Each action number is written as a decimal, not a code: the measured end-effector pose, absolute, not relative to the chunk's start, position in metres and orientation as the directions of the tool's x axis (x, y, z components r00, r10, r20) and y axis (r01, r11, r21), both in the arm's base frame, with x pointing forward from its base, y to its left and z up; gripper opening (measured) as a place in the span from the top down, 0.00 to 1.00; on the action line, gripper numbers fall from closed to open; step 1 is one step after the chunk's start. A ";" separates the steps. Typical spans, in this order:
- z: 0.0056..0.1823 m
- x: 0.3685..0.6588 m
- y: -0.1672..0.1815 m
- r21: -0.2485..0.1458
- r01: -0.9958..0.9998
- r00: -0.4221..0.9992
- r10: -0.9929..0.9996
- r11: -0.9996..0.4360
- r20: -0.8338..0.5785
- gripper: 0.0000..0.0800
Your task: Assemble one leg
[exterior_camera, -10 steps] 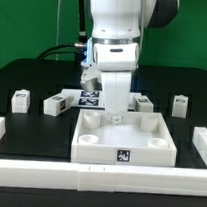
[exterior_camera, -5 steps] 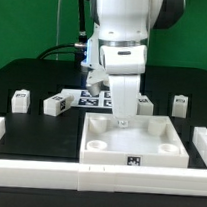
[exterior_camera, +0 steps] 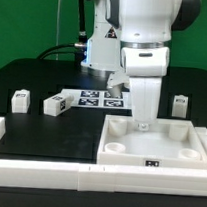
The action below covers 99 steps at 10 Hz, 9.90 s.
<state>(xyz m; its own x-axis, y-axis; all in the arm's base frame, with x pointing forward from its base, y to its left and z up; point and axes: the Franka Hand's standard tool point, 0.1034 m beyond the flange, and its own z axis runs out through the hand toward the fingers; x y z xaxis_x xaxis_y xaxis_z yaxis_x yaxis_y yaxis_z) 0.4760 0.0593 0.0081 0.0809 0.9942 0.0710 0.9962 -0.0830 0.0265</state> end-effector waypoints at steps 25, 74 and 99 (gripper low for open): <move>0.057 0.456 0.057 0.037 0.705 0.699 0.703 -0.708 0.131 0.19; 0.068 0.368 0.144 -0.038 -0.261 0.531 -0.110 -0.965 -0.840 0.64; 0.096 0.577 0.111 -0.080 0.144 0.932 0.108 -0.986 0.347 0.64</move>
Offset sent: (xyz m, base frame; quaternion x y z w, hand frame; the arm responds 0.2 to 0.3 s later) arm 0.0000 0.0000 0.0000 0.0000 0.0000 0.0000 1.0000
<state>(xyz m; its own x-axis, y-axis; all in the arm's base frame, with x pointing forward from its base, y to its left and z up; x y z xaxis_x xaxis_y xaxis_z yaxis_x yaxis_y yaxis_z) 0.5767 0.1113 0.0962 0.9317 0.1085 0.3465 0.1444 -0.9863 -0.0796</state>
